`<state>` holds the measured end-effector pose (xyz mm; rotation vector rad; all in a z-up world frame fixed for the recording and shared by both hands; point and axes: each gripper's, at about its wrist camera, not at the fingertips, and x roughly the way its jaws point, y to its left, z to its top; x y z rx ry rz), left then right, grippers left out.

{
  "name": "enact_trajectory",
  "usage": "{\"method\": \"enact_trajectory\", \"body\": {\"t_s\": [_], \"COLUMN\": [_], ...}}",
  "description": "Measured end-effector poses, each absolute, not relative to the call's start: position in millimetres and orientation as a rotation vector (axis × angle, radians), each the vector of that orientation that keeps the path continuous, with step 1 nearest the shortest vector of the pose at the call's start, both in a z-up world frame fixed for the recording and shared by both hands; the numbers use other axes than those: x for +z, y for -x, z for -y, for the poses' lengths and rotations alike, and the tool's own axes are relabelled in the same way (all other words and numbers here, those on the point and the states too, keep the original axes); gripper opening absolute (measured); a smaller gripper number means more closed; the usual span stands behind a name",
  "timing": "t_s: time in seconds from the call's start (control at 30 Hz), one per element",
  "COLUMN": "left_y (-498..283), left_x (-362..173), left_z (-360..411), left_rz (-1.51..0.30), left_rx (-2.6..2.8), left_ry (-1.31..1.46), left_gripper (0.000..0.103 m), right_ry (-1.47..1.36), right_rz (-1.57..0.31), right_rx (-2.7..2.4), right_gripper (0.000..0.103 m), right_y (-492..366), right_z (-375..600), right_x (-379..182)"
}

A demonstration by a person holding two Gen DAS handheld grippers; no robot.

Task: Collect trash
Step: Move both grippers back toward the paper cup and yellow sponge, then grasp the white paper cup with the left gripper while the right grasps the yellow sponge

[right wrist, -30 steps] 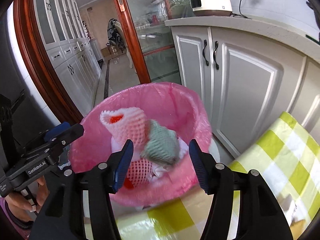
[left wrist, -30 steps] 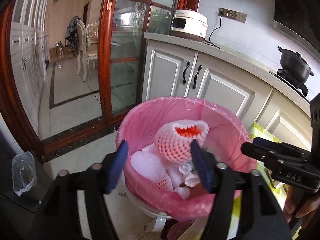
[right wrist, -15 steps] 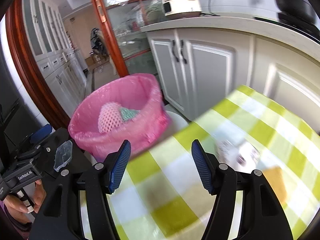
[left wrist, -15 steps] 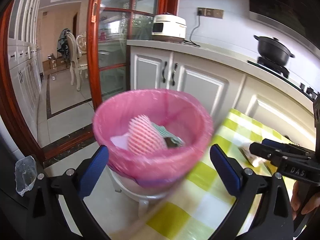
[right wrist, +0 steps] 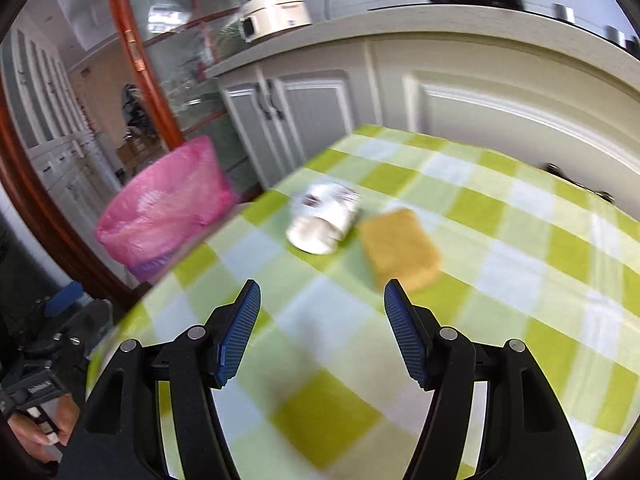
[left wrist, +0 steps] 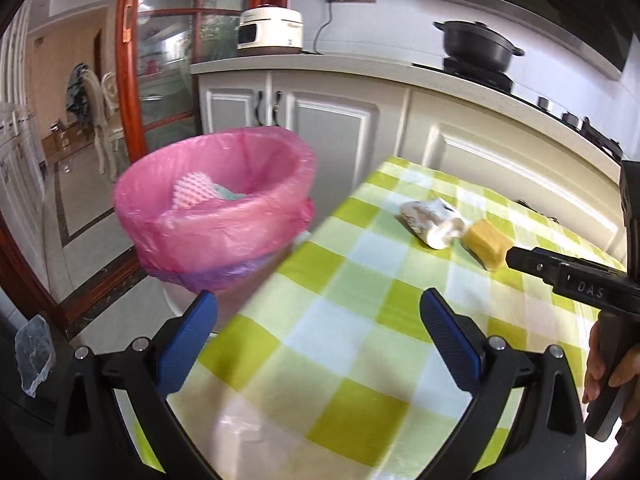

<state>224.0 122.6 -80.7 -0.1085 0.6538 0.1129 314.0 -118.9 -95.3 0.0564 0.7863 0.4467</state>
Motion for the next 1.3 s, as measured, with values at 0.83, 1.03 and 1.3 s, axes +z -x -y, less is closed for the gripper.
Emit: {"method": "enact_trajectory", "body": {"t_s": [0.83, 1.03, 1.3], "left_y": [-255.6, -254.3, -256.8], "left_x": [-98.8, -105.0, -105.6], "left_z": [-90.3, -94.4, -95.2], "left_rz": [-0.708, -0.727, -0.731], "left_rx": [0.049, 0.054, 0.06], "left_ry": [0.109, 0.132, 0.13], "left_gripper": [0.098, 0.098, 0.098], "right_ry": [0.071, 0.069, 0.118], "right_rz": [-0.818, -0.845, -0.866], "right_rx": [0.317, 0.312, 0.322], "right_gripper": [0.076, 0.077, 0.077], "right_y": [-352.9, -372.7, -389.7], "right_z": [133.2, 129.3, 116.2], "right_x": [-119.7, -126.3, -131.4]}}
